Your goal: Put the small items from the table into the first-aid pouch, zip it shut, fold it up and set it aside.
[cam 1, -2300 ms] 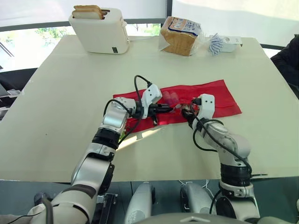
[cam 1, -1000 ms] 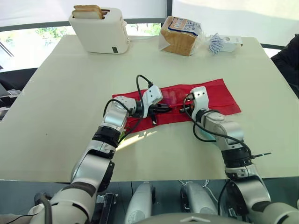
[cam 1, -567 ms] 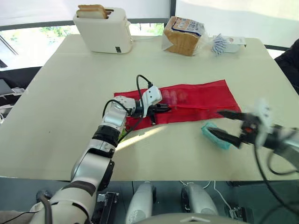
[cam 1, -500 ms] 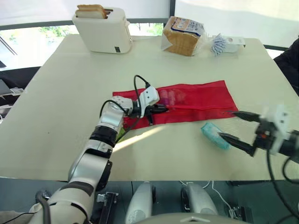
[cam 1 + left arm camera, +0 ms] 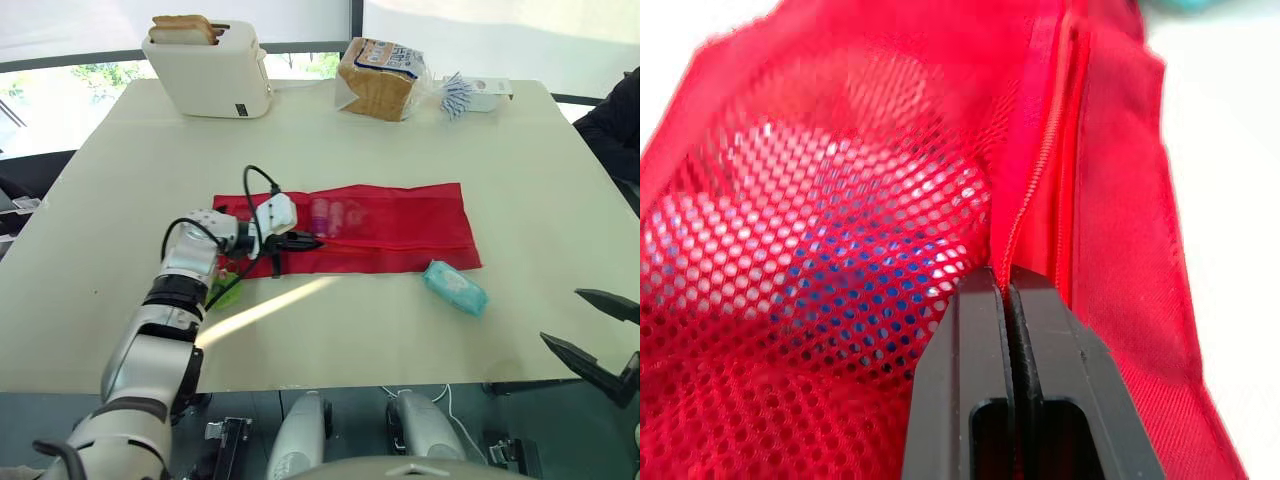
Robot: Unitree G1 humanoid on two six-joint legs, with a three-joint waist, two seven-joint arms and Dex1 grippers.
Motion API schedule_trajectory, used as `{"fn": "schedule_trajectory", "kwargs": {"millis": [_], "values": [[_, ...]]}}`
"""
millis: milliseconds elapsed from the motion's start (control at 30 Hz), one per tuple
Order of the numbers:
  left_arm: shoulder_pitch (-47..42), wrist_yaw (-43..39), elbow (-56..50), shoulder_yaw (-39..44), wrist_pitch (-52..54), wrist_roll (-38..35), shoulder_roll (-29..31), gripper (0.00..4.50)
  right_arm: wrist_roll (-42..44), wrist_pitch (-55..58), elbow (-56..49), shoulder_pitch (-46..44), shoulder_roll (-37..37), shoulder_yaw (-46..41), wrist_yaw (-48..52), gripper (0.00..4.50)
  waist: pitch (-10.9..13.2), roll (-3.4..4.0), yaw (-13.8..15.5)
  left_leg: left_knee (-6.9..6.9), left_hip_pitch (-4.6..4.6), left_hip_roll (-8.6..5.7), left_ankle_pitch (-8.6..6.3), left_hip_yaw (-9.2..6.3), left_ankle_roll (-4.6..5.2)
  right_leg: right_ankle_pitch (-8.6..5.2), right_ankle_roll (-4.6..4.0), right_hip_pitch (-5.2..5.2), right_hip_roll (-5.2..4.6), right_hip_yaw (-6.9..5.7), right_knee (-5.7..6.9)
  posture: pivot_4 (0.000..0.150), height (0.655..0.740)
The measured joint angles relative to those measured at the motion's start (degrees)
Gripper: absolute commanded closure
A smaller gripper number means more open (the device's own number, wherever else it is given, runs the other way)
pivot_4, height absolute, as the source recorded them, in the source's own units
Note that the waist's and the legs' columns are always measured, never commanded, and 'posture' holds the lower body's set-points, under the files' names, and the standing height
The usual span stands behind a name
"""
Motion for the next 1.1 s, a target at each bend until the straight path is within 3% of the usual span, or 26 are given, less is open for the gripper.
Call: {"fn": "schedule_trajectory", "kwargs": {"millis": [67, 167, 233, 267, 467, 600, 667, 833, 1100], "values": [[-1.2, 0.0, 3.8, 0.1, -2.7, 0.7, 1.6, 4.5, 0.2, -0.3, 0.0, -0.1, 0.0, 0.6, -0.8, 0.03, 0.0, 0.01, 0.2, 0.0, -0.01, -0.01, 0.0, 0.01, 0.0, 0.0, 0.0, 0.0, -0.02, 0.0, 0.0, 0.15, 0.74], [-2.4, -1.1, 6.7, 0.3, -3.1, 1.0, 3.6, 3.64, 1.3, -0.1, -0.8, 0.0, -0.4, 1.7, -1.3, 0.0, 0.0, 0.0, 0.2, 0.0, -0.02, -0.01, 0.0, 0.01, 0.0, 0.0, 0.0, 0.0, -0.02, -0.01, 0.0, 0.15, 0.74], [-2.2, -3.2, 6.2, 1.8, 0.2, 0.1, 4.4, 2.63, 2.3, 0.1, -1.2, -0.1, -0.7, 2.4, -2.1, 0.0, 0.0, 0.01, 0.3, 0.01, -0.05, -0.01, 0.0, -0.01, 0.0, 0.0, 0.0, -0.01, -0.03, -0.04, 0.0, 0.15, 0.74], [-1.8, -4.0, 4.9, 2.3, 2.3, -0.8, 4.5, 2.51, 2.4, 0.1, -1.4, -0.1, -0.9, 2.4, -2.3, 0.0, 0.0, 0.0, 0.4, 0.02, -0.07, -0.03, 0.0, -0.01, 0.0, 0.0, 0.0, -0.01, -0.07, -0.04, 0.0, 0.15, 0.74], [3.3, -7.2, -14.5, 3.2, 19.2, -7.1, 5.2, 2.51, 4.4, 0.4, -2.3, -0.1, -2.1, 2.7, -3.3, 0.0, 0.0, 0.0, 1.4, 0.12, -0.22, 0.03, 0.0, -0.16, 0.0, 0.0, 0.0, -0.02, -0.21, -0.16, -0.02, 0.15, 0.74], [3.8, -2.0, -29.3, 2.5, 29.0, -8.8, 1.8, 2.51, 6.1, 0.5, -3.1, -0.2, -3.2, 2.6, -4.0, 0.0, 0.0, 0.04, 2.1, 0.15, -0.2, -0.04, 0.0, -0.17, 0.0, 0.0, 0.0, 0.06, -0.26, -0.16, -0.05, 0.15, 0.74], [3.2, 4.0, -31.9, 0.5, 31.6, -7.3, -3.5, 2.51, 6.6, 0.5, -3.1, 0.0, -3.5, 2.5, -4.2, 0.0, -0.1, 0.03, 2.3, 0.18, -0.2, -0.13, 0.0, -0.16, 0.0, 0.01, 0.01, 0.08, -0.27, -0.16, -0.05, 0.15, 0.74], [-0.5, 14.1, -30.3, -5.9, 33.9, -1.2, -12.5, 2.51, 6.9, 0.4, -3.0, 1.4, -4.1, 1.0, -4.1, 0.0, 0.0, 0.03, 1.8, 0.16, -0.18, -0.19, 0.0, -0.16, 0.01, 0.0, 0.01, 0.06, -0.19, -0.14, -0.03, 0.15, 0.74], [-3.4, 18.2, -22.7, -13.8, 29.5, 6.0, -18.9, 2.51, 8.2, 0.4, -2.9, 2.8, -5.2, -3.3, -3.6, 0.0, -0.1, 0.05, 1.7, 0.14, -0.16, -0.19, 0.0, -0.11, 0.01, 0.0, 0.01, 0.06, -0.18, -0.09, -0.04, 0.15, 0.74]]}}
